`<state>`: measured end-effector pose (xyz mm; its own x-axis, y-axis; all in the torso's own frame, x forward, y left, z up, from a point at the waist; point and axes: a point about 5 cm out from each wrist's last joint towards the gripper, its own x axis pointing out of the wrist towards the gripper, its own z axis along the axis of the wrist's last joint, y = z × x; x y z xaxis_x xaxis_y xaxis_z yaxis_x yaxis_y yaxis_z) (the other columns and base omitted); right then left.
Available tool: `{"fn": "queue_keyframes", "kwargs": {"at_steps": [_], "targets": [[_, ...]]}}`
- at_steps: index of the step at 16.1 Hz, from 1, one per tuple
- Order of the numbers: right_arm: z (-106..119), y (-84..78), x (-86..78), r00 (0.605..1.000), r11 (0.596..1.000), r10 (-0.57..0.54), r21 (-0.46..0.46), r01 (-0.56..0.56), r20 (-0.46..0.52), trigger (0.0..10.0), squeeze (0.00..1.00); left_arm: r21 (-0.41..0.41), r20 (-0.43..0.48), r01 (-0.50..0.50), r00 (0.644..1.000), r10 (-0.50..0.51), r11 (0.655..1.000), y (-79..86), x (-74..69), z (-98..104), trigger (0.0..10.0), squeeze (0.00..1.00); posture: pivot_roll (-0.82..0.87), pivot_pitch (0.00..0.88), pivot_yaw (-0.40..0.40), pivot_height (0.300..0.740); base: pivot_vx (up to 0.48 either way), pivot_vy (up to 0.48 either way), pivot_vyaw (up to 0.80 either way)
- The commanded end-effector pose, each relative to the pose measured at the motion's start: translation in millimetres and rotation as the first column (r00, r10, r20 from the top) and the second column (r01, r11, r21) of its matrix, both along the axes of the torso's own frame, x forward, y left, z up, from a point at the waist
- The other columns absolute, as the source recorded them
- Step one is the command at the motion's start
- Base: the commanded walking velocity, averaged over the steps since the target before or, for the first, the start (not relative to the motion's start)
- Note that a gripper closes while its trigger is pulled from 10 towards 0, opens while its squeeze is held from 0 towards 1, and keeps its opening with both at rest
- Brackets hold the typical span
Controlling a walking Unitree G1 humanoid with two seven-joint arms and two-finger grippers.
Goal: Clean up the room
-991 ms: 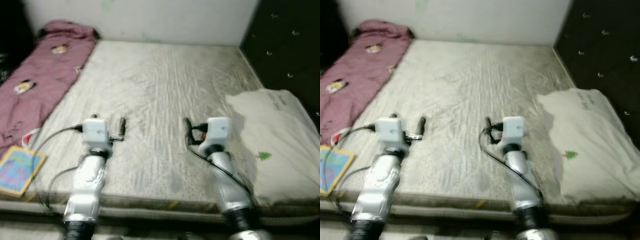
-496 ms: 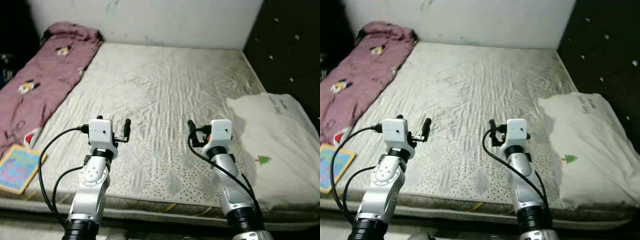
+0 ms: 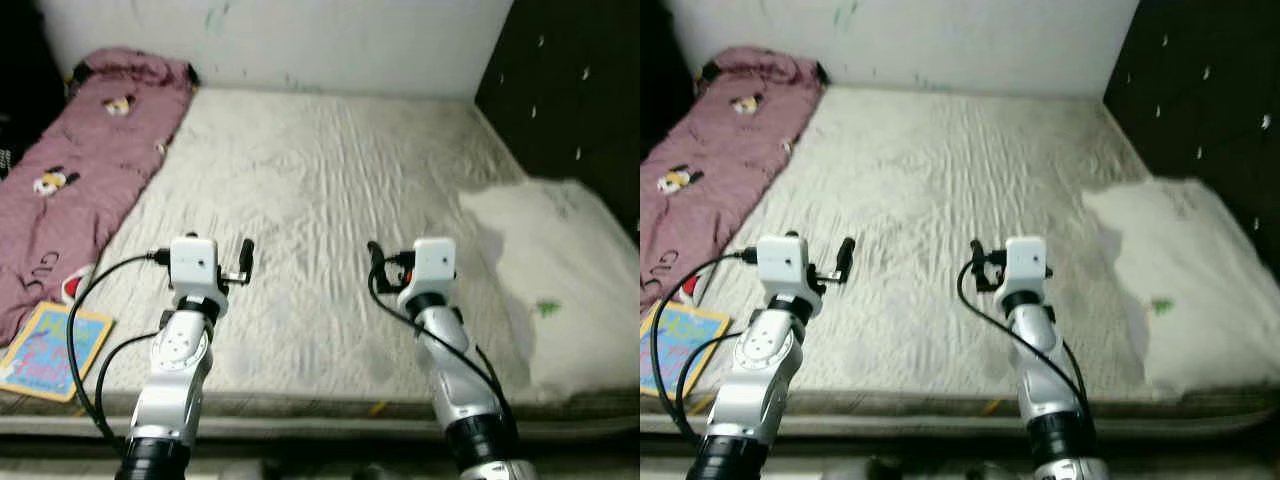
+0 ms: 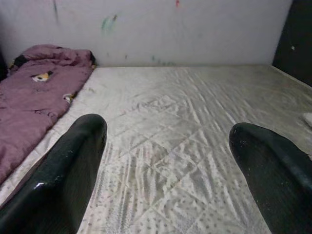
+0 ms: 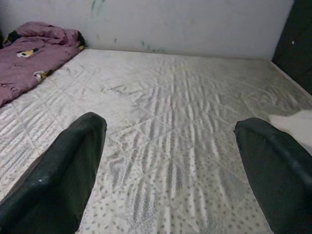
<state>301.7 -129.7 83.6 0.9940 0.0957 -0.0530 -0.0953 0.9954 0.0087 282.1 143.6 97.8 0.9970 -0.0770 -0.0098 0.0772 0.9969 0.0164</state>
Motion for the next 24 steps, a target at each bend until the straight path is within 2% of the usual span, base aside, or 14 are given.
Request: {"fn": "queue_keyframes", "kwargs": {"at_steps": [1,6,8,15,18,24], "targets": [[0.9,-6.7,0.1,1.0,1.0,-0.015,-0.004,0.015,-0.002,10.0,0.0,-0.008,-0.009,0.015,1.0,-0.015,1.0,-6.2,-0.1,-1.0,10.0,0.0,0.07,0.0,-0.025,0.74,0.0,0.48,0.0],[0.9,-4.6,0.1,1.0,1.0,-0.005,-0.019,0.005,-0.004,10.0,0.0,-0.009,-0.009,0.013,1.0,-0.013,1.0,-5.8,0.4,-0.6,10.0,0.0,0.07,0.0,-0.025,0.74,0.0,0.48,0.0],[0.4,-4.3,-0.2,1.0,1.0,-0.003,-0.022,0.003,-0.006,10.0,0.0,-0.007,-0.006,0.012,1.0,-0.012,1.0,-6.4,0.1,-0.2,10.0,0.0,0.07,0.0,-0.025,0.74,0.0,0.48,0.8],[-0.8,-4.4,0.1,1.0,1.0,-0.01,-0.021,0.01,-0.018,10.0,0.0,-0.006,-0.009,0.012,1.0,-0.012,1.0,-5.7,0.8,-0.2,10.0,0.0,0.07,0.0,-0.023,0.74,0.0,0.48,0.0],[-2.0,-5.2,0.5,1.0,1.0,-0.011,-0.021,0.011,-0.027,10.0,0.0,-0.007,-0.009,0.009,1.0,-0.009,1.0,-6.2,1.0,-0.5,10.0,0.0,0.07,0.0,-0.027,0.74,0.0,0.48,-0.75],[-2.6,-5.4,0.1,1.0,1.0,-0.008,-0.025,0.008,-0.03,10.0,0.0,-0.007,-0.011,0.007,1.0,-0.007,1.0,-6.4,0.6,-1.0,10.0,0.0,0.07,0.0,-0.028,0.74,0.0,0.48,0.0]]}}
